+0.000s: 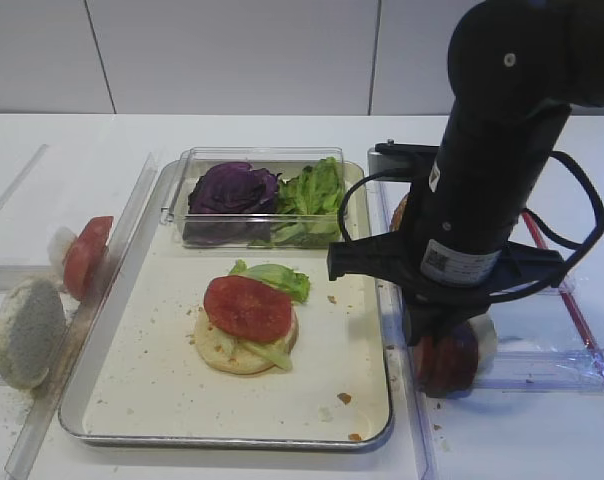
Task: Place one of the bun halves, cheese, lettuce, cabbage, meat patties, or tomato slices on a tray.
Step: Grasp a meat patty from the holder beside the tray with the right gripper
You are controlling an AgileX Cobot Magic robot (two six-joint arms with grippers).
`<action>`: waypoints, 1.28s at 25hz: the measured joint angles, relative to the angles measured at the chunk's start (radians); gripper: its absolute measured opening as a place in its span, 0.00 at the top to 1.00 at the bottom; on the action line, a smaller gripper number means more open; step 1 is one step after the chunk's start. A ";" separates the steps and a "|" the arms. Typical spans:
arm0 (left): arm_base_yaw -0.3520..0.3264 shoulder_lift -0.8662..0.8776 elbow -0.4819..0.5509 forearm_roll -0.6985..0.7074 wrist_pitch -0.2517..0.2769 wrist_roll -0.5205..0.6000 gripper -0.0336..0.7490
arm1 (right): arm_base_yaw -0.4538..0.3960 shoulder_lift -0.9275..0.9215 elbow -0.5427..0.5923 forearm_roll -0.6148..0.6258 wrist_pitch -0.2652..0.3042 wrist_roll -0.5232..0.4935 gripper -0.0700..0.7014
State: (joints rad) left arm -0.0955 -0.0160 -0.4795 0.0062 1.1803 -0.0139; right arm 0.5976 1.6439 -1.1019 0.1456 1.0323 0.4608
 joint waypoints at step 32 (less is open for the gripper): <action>0.000 0.000 0.000 0.000 0.000 0.000 0.67 | 0.000 0.000 -0.140 -0.025 0.180 0.000 0.77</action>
State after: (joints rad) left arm -0.0955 -0.0160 -0.4795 0.0062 1.1803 -0.0139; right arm 0.5976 1.6442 -1.2418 0.1203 1.2127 0.4608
